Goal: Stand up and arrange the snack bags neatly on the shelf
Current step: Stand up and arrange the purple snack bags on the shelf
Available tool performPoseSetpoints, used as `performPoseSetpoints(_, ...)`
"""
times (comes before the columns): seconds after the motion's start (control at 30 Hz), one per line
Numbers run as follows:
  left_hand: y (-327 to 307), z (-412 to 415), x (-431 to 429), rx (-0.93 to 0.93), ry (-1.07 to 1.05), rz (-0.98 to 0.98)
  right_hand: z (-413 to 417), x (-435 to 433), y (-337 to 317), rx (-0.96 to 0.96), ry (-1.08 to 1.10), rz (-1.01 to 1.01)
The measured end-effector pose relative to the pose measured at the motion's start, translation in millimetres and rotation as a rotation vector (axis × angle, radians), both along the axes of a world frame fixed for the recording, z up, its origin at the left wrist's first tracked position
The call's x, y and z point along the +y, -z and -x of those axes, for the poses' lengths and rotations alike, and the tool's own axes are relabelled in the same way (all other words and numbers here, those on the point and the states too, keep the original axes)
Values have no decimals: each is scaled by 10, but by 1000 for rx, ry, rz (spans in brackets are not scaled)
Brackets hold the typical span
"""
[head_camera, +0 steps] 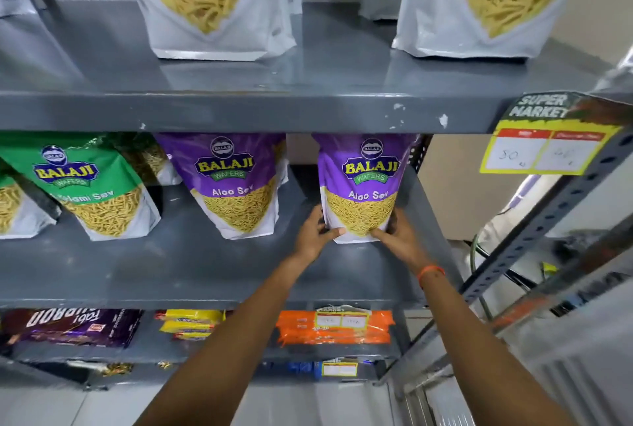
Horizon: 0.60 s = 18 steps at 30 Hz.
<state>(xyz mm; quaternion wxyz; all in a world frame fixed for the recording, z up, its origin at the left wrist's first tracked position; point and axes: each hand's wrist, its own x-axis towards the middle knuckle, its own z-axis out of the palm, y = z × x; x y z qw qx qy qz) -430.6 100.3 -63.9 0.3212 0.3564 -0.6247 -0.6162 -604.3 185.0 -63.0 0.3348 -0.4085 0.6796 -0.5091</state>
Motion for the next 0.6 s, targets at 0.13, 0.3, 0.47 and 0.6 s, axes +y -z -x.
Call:
performPoseSetpoints(0.13,106,-160,413,-78,25,36,-45,513,90,2,-33,20)
performPoseSetpoints(0.3,256,-343,837,-90,50,68,-153,973,176,64,-34,3)
performPoseSetpoints(0.47,199,-354,869,-105,78,52,-205,1036,131,37,-24,13)
performPoseSetpoints(0.6,166,-363,871,-140,99,61,-221,1067,109,16,2,-17)
